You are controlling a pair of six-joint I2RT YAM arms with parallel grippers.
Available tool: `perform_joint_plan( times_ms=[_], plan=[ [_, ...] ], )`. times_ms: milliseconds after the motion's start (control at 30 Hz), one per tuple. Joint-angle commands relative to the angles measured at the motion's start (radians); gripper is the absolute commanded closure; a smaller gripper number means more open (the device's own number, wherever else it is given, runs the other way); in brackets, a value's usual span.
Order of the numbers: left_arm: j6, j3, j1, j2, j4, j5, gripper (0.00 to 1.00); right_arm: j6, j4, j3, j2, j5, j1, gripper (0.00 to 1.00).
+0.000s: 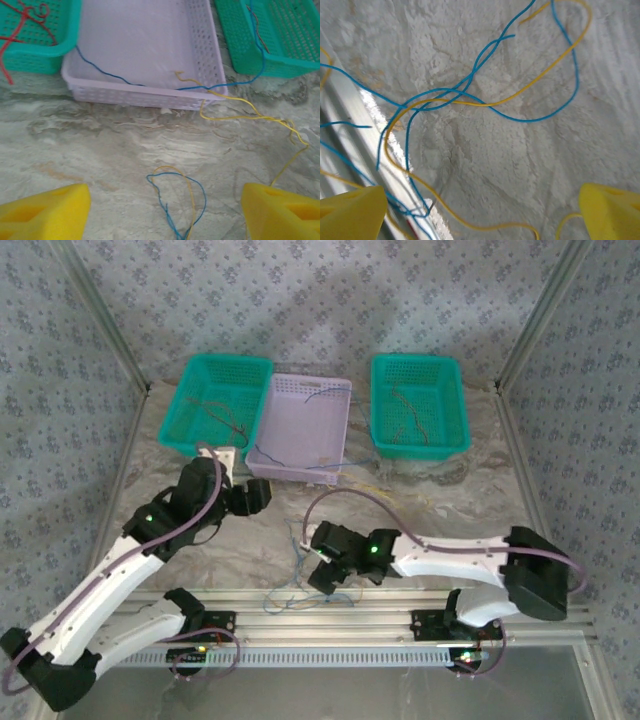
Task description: Untangle the cables
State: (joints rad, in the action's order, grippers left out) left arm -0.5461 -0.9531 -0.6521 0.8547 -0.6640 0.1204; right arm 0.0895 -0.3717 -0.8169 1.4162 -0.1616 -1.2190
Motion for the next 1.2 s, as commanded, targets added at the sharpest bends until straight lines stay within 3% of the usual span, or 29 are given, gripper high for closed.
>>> perform_joint_plan(
  times_ms=[0, 233, 433, 467, 633, 733, 867, 1033, 1167],
  plan=[
    [0.019, -0.045, 0.027, -0.034, -0.091, 0.019, 0.21, -0.035, 0.06, -0.04, 0.078, -0.033, -0.002, 0.0],
    [0.02, -0.036, 0.046, -0.067, -0.13, 0.028, 0.21, -0.036, 0.107, -0.046, 0.171, 0.076, 0.008, 0.05],
    [0.027, -0.038, 0.055, -0.074, -0.142, 0.03, 0.2, -0.039, 0.082, -0.07, 0.235, 0.125, 0.019, 0.19],
    [0.028, -0.039, 0.056, -0.073, -0.144, 0.031, 0.2, -0.039, 0.081, -0.069, 0.237, 0.137, 0.029, 0.24],
    [0.034, -0.044, 0.064, -0.067, -0.146, 0.031, 0.21, -0.053, 0.053, -0.077, 0.224, 0.125, 0.109, 0.75],
    [0.037, -0.047, 0.068, -0.057, -0.141, 0.031, 0.21, -0.05, 0.039, -0.097, 0.175, 0.073, 0.154, 0.88],
    [0.032, -0.041, 0.071, -0.047, -0.131, 0.029, 0.2, -0.059, 0.028, -0.127, 0.072, -0.011, 0.22, 0.99],
    [0.032, -0.038, 0.074, -0.04, -0.129, 0.029, 0.2, -0.065, 0.023, -0.18, -0.09, -0.061, 0.324, 1.0],
    [0.025, -0.032, 0.075, -0.033, -0.115, 0.02, 0.21, -0.093, 0.019, -0.241, -0.202, -0.072, 0.343, 1.0]
  ],
)
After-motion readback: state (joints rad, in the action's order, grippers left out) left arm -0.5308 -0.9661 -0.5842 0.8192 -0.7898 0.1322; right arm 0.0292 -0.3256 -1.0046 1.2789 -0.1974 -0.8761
